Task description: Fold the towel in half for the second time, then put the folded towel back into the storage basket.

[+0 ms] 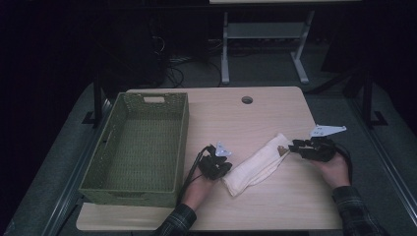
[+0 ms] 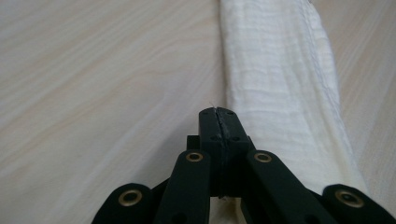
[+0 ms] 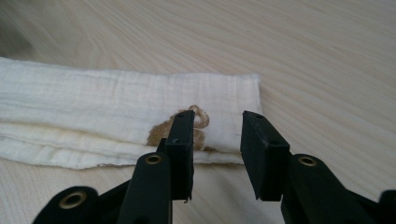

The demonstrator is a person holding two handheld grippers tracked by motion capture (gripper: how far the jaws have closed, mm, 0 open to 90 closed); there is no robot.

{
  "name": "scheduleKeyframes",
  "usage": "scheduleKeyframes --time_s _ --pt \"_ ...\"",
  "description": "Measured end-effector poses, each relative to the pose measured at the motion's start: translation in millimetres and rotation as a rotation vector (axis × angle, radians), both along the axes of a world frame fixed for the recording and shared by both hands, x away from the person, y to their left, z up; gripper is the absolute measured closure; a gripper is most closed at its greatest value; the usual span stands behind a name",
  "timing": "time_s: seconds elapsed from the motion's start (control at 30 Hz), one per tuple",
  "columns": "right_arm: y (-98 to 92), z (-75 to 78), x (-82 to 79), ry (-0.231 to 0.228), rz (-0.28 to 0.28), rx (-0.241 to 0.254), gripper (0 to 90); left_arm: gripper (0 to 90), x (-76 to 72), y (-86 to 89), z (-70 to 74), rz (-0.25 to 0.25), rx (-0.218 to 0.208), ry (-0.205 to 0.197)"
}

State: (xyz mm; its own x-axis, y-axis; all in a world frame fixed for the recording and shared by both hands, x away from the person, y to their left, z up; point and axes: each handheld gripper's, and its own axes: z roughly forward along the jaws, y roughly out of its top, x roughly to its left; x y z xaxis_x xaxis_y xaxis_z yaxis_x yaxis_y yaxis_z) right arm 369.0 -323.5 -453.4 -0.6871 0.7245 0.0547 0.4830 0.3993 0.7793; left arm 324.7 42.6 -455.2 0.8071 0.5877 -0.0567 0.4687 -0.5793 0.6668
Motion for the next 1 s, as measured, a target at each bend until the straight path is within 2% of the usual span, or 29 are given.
scheduleKeyframes --time_s 0.13,0.23,0.47,0.53,0.67,0.73,0.83,0.87,0.93,1.0 --pt "-1.5 1.3 -0.7 0.000 -0.006 0.008 59.7 89.7 -5.5 -8.9 -2.5 -0.062 0.027 0.014" --pt "-1.4 0.8 0.4 0.003 0.001 0.004 58.2 89.7 -11.1 -15.2 -4.8 -0.096 0.028 0.026" --pt "0.4 -1.2 1.3 0.010 0.013 -0.010 60.4 89.7 -29.8 -34.8 -6.3 -0.195 0.002 0.049" --pt "1.0 -2.1 1.6 0.017 0.023 -0.012 67.1 89.6 -38.0 -43.6 -7.8 -0.221 -0.021 0.052" --pt "3.3 -4.1 1.5 0.042 0.055 -0.023 83.9 89.2 -48.9 -57.2 -9.1 -0.279 -0.038 0.054" --pt "4.0 -4.5 1.3 0.052 0.061 -0.024 89.4 87.9 -52.4 -60.9 -9.6 -0.286 -0.053 0.063" --pt "4.6 -5.5 1.6 0.065 0.066 -0.038 89.8 81.1 -54.9 -60.3 -6.4 -0.283 -0.030 0.030" --pt "4.6 -6.2 1.9 0.072 0.062 -0.044 89.8 78.8 -54.7 -58.2 -4.8 -0.282 -0.019 0.014" --pt "4.7 -8.5 3.8 0.077 0.058 -0.044 89.8 73.2 -53.1 -51.9 -1.8 -0.262 -0.037 0.017" --pt "6.8 -10.4 5.6 0.092 0.051 -0.046 89.8 66.3 -50.4 -44.8 0.8 -0.263 -0.036 0.019"
